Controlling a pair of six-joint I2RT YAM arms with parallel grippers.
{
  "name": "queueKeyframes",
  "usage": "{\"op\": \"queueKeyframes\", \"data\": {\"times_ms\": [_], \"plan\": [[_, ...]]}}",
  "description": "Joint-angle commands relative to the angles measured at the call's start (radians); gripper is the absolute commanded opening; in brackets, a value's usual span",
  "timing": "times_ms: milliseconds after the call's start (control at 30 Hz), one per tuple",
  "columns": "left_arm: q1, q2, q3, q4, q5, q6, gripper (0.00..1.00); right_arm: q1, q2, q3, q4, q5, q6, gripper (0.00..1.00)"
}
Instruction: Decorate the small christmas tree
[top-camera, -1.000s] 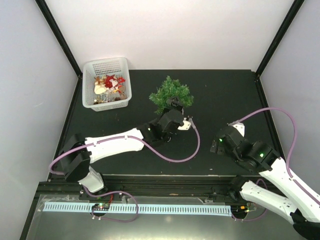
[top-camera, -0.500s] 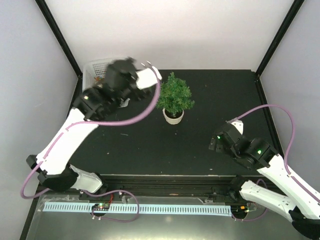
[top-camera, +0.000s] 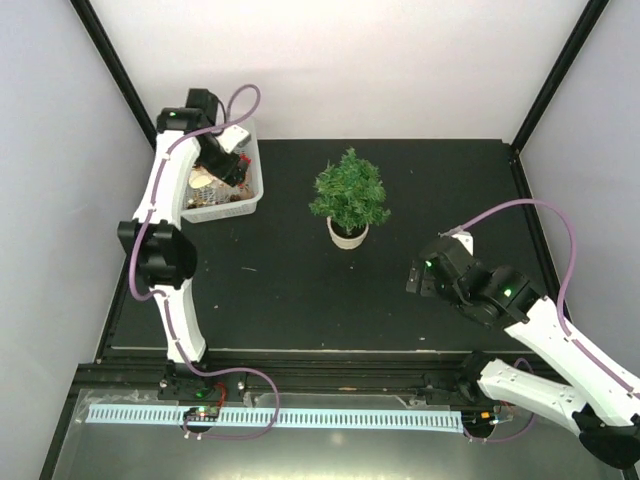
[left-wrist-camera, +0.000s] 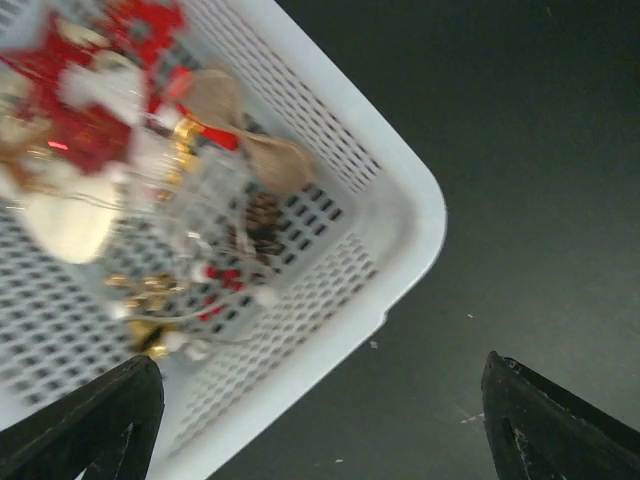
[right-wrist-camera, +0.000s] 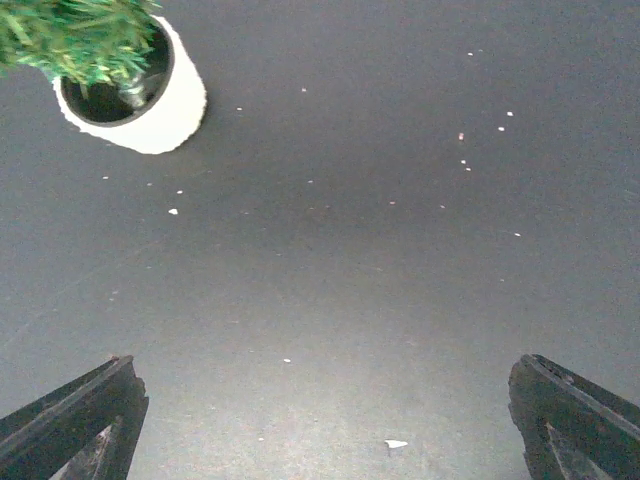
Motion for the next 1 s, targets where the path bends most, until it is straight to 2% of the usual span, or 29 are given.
{"op": "queueKeyframes", "data": {"times_ms": [0,233,333,467,833,967], "plan": [[-0.009,0.030,-0.036,-0.062,0.111,-0.061,0.87,0.003,-0.020,0.026,0.066,-0.045,-0.021,1.00],[-0.003,0.070,-0.156,0.116,0.039,-0.120,0.82,0.004,-0.049,0.008,0.059,-0.068,-0.015,1.00],[0.011,0.085,-0.185,0.179,0.016,-0.138,0.71,0.003,-0.060,-0.012,0.056,-0.072,-0.004,1.00],[0.012,0.131,-0.191,0.192,0.012,-0.145,0.47,0.005,-0.066,-0.041,0.060,-0.087,0.012,1.00],[0.011,0.207,-0.226,0.227,0.056,-0.142,0.38,0.006,-0.059,-0.087,0.085,-0.138,0.006,1.00],[0.010,0.171,-0.315,0.231,0.102,-0.144,0.28,0.004,-0.051,-0.099,0.094,-0.149,0.003,1.00]]}}
